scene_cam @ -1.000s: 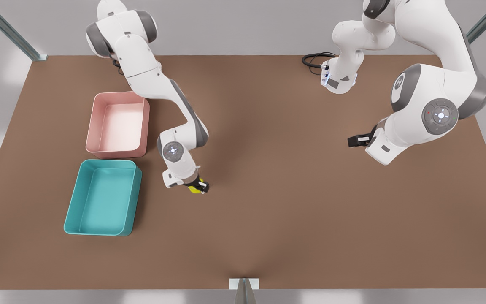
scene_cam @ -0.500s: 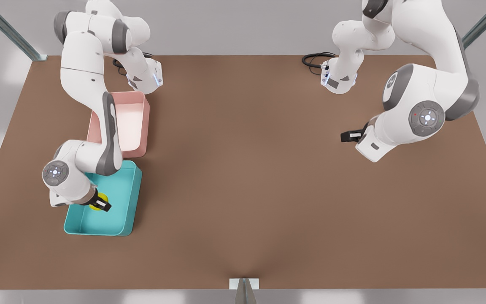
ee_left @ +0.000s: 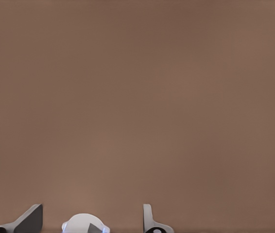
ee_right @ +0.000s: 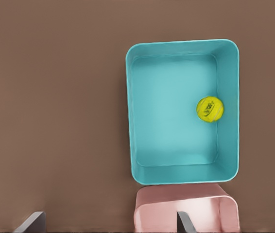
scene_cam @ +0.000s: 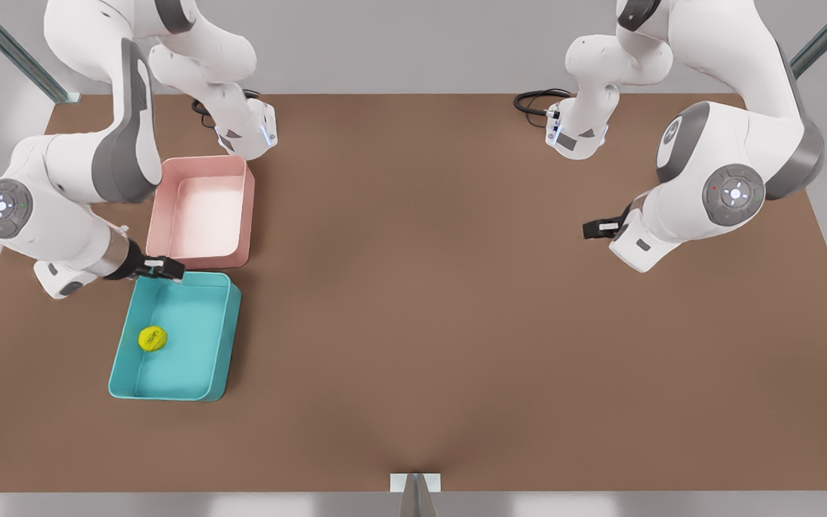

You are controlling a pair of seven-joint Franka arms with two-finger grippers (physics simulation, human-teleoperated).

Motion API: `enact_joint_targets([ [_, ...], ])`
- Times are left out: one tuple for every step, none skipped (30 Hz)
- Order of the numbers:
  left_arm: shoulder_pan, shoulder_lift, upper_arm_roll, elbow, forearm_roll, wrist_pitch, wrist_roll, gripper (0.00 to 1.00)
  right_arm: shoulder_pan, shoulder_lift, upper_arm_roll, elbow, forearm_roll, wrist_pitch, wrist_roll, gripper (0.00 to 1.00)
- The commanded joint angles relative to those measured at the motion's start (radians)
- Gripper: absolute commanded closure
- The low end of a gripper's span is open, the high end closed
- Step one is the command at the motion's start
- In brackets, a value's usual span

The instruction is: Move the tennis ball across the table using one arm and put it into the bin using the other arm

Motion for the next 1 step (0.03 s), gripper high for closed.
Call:
enact_joint_targets([
  [0.001, -0.001, -0.001, 0.000, 0.000, -0.004, -0.002, 0.00, -0.044, -0.036, 0.057, -0.064, -0.064, -0.101, 0.016, 0.00],
])
